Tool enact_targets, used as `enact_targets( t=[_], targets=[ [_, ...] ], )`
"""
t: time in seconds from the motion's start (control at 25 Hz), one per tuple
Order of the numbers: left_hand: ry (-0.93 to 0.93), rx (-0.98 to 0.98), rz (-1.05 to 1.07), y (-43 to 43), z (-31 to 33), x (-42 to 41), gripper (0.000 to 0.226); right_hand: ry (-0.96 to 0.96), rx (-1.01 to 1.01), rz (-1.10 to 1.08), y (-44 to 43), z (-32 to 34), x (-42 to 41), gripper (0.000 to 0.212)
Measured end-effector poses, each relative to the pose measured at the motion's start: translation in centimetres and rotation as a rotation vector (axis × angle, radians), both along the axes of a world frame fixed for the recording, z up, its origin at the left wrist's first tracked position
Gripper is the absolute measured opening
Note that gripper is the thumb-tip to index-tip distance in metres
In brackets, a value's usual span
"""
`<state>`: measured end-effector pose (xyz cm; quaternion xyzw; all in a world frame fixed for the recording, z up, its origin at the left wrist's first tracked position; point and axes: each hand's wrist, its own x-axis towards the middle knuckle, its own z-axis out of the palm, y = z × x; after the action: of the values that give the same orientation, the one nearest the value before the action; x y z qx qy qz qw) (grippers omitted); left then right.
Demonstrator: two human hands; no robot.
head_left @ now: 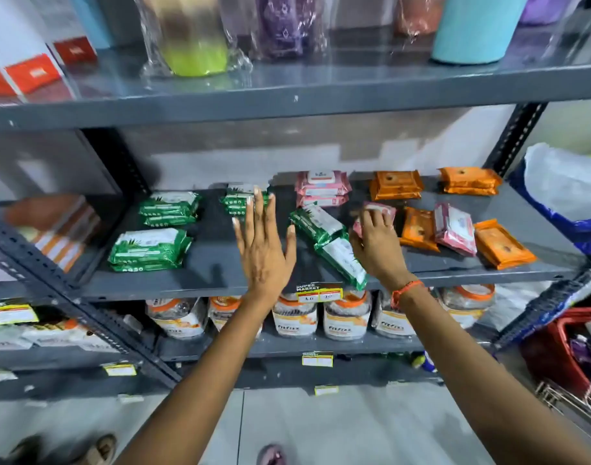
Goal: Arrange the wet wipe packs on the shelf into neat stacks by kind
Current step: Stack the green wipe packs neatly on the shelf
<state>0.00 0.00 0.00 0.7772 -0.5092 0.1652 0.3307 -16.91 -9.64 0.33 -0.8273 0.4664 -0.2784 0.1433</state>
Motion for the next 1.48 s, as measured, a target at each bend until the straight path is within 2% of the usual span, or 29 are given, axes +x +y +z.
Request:
enact_targets(
  t=[0.08, 0.16, 0.4, 0.72, 0.88, 1.04, 1.28, 1.4, 1.48],
  targets=[
    [0.063, 0.152, 0.014, 0.5, -2.6, 2.1, 0.062, 0.388, 0.225, -0.022, -1.0, -1.8, 0.8, 0.057],
    [0.117, 0.308, 0.024, 1.7, -6.5, 4.5, 0.066, 0.547, 0.378, -0.025, -1.4, -3.5, 0.9, 0.079],
    [0.104, 0.473, 0.062, 3.1, -11.0, 9.4, 0.074, 0.597, 0.33, -0.043, -2.7, -4.1, 2.8, 0.08],
    [0.074, 0.501, 0.012, 3.5, -12.2, 11.4, 0.082, 0.594, 0.334, -0.128, -3.9, -2.9, 5.6, 0.071],
    [0.071, 0.506, 0.025, 3.5, -12.5, 11.5, 0.078, 0.635, 0.395, -0.01, -4.2, -3.3, 7.0, 0.082],
    [0.047, 0.489, 0.018, 3.6, -12.6, 11.5, 0.076, 0.637, 0.333, 0.101, -4.6, -3.4, 8.5, 0.082],
    [0.012, 0.475, 0.025, 3.5, -12.5, 11.4, 0.072, 0.663, 0.365, 0.242, -5.8, -3.0, 11.3, 0.083],
    [-0.001, 0.476, 0.018, 3.6, -12.4, 11.5, 0.072, 0.647, 0.381, 0.181, -6.1, -3.1, 12.5, 0.081],
    [-0.019, 0.48, 0.003, 3.9, -12.4, 11.8, 0.072, 0.605, 0.357, 0.049, -5.8, -3.4, 13.4, 0.079]
  ],
)
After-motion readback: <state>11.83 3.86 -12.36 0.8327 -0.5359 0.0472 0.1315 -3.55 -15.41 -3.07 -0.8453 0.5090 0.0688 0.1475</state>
